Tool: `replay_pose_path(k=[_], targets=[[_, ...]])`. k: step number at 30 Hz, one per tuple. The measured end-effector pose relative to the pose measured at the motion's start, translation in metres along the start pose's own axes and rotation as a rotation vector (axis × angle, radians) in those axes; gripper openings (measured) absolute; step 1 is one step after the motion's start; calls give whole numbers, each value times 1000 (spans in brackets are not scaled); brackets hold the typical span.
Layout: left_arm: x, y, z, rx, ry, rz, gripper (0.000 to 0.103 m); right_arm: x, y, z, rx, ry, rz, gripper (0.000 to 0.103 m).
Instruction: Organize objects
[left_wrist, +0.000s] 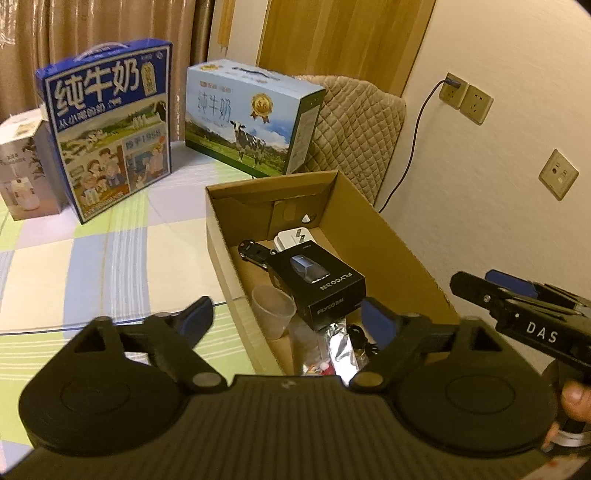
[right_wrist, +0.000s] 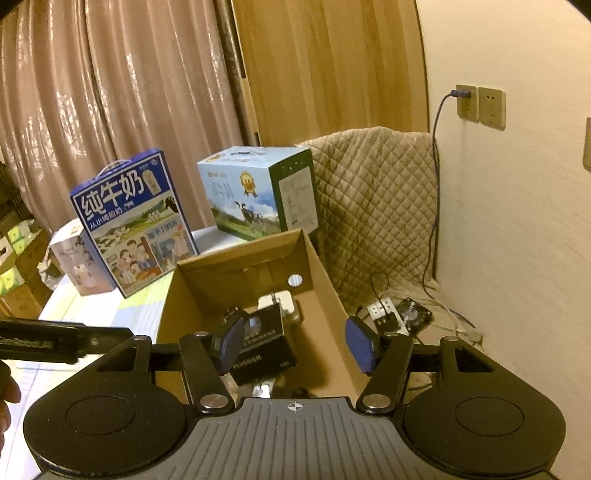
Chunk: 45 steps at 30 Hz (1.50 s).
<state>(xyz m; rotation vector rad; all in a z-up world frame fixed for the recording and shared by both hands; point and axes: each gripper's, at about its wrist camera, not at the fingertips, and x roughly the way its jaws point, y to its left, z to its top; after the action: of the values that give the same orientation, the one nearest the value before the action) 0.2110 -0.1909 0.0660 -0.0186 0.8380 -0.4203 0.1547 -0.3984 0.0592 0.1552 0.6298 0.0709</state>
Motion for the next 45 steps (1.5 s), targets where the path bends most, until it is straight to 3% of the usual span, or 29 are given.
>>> replay_pose_path(k=[5,16,28,45], targets=[[-21,4,-16,0,-26,14,102,-21,5,-10,-12,33,-7,58],[-76,10,-64,-24,-67,27,102,-70,30,-44,-55,91,-5,59],[-121,6,-117,-43,-58,92,102,-108,53,-77,-102,122,1,59],[-142,5,-160,-58,-34,125,102,-120,69,-114,-152,191,19,59]])
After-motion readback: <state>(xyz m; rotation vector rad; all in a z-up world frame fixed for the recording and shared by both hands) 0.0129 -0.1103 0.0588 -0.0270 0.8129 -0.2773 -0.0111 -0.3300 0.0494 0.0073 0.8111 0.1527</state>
